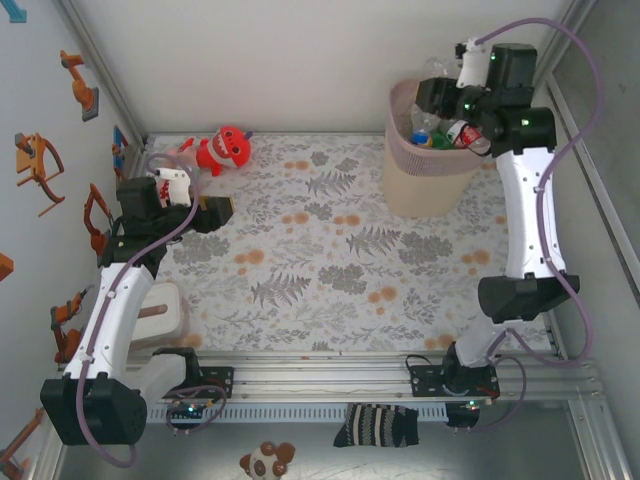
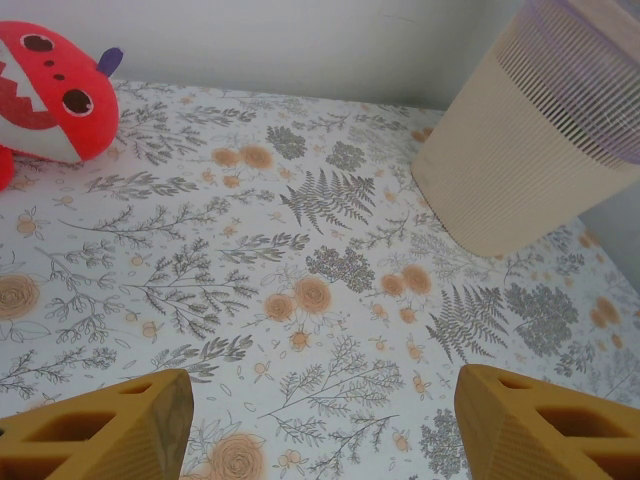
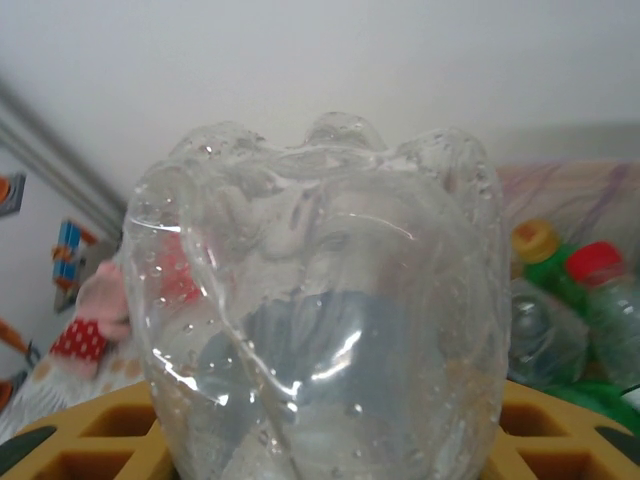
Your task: Put the plastic bottles in the bin
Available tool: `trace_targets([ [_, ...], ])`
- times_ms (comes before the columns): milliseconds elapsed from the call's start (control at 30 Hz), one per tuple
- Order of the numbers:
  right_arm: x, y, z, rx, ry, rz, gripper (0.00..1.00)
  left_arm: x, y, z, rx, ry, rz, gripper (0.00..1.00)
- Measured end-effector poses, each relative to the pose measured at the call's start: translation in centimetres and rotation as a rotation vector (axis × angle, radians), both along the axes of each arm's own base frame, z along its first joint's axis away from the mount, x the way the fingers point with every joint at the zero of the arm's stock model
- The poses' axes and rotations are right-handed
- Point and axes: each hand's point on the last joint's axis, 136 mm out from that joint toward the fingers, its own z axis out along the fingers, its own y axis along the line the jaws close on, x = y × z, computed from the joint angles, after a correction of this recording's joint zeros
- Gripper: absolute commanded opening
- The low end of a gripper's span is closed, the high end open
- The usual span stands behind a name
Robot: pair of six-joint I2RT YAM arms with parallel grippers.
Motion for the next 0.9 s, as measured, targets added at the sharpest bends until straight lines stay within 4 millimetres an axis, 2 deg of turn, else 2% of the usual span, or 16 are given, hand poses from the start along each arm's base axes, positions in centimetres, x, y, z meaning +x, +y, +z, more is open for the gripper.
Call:
trace_targets([
  [100, 2.5, -1.8, 0.1, 0.04, -0.017, -0.048, 0.48, 0.0, 0.0, 0.0, 0.0, 0.0, 0.0, 0.69],
  [200, 5.1, -2.4, -0.6, 0.057, -0.022, -0.06, 0.48, 0.0, 0.0, 0.0, 0.0, 0.0, 0.0, 0.69],
  [333, 7.9, -1.8, -2.9, 0.078, 0.014, -0.037, 0.47, 0.0, 0.0, 0.0, 0.001, 0.001, 0.001, 0.69],
  [433, 9.1, -1.3, -5.3, 0.09, 0.064, -0.016, 0.46, 0.0, 0.1, 0.0, 0.002, 0.001, 0.003, 0.69],
  [600, 10.1, -0.5, -8.8, 0.105, 0.147, 0.028, 0.45, 0.1, 0.1, -0.1, 0.002, 0.002, 0.003, 0.69],
  [800, 9.2, 0.2, -12.4, 0.065, 0.256, 0.088, 0.45, 0.1, 0.1, -0.1, 0.002, 0.003, 0.003, 0.69],
  [900, 8.3, 0.4, -13.7, 0.034, 0.307, 0.109, 0.49, 0.1, 0.1, -0.2, 0.002, 0.004, 0.003, 0.69],
])
